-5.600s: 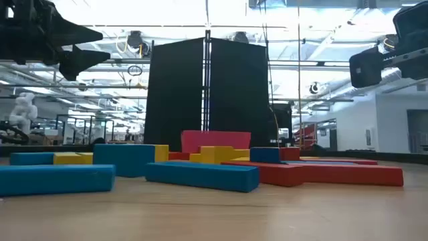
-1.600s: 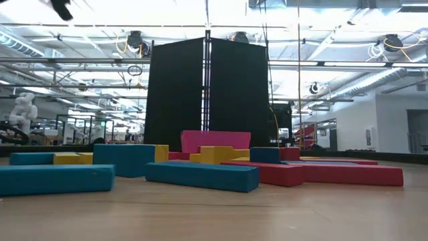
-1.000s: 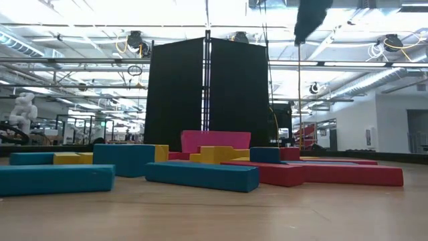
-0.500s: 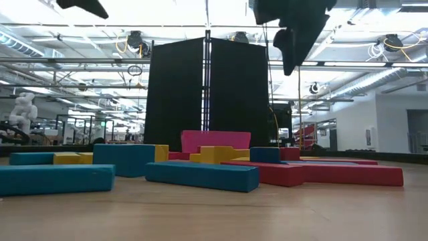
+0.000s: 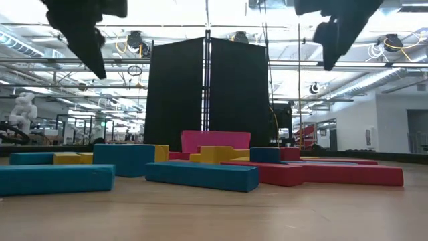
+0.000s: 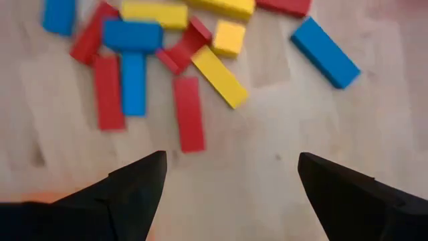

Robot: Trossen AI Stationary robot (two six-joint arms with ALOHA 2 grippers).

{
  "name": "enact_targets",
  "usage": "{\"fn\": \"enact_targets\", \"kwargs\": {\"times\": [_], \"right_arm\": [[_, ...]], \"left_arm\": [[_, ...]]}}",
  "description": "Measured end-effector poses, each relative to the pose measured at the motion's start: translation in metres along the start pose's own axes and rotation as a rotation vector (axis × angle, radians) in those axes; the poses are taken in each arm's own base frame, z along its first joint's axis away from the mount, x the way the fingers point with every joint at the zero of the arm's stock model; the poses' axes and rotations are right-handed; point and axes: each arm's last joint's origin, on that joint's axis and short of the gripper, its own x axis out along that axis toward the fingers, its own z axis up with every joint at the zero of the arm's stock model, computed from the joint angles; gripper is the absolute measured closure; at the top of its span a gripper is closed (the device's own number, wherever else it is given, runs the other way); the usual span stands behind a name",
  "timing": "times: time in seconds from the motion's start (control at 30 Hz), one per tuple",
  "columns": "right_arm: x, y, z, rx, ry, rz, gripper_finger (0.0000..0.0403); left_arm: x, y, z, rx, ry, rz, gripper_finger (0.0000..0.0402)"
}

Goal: Sort blocks
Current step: Put the blue block into the green bin

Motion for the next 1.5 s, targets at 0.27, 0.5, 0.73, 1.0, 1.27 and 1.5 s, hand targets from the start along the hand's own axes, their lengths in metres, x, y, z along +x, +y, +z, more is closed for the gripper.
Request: {"fn": "enact_targets", "kwargs": {"times": [0.27, 0.5, 0.73, 1.0, 1.27, 1.5], "right_arm": [[0.028, 0.018, -0.020, -0.010, -0.081, 0.088, 0.0067], [0.054, 0.034, 0.000, -0.113, -0.220, 0.137, 0.0067], [0.087, 0.046, 0.030, -0.190, -0.225, 0.127, 0.0067], [0.094, 0.058, 0.028, -0.228, -0.236, 0.106, 0.0070], [0.109, 0.084, 0.050, -0.262, -0.206, 0.068, 0.0096], [0.134, 0.099, 0.064, -0.232, -0.107, 0.043, 0.0101]], "left_arm": [[0.019, -0.022, 0.017, 0.135, -0.026, -0.172, 0.0098], [0.029, -0.032, 0.024, 0.176, -0.062, -0.215, 0.0098], [0.022, -0.031, 0.022, 0.028, -0.049, -0.236, 0.0098], [-0.010, -0.033, 0.008, 0.053, -0.107, -0.293, 0.0098], [-0.030, -0.036, -0.013, 0.086, -0.112, -0.270, 0.0098], [-0.031, -0.040, -0.020, 0.096, -0.119, -0.242, 0.0098]]}}
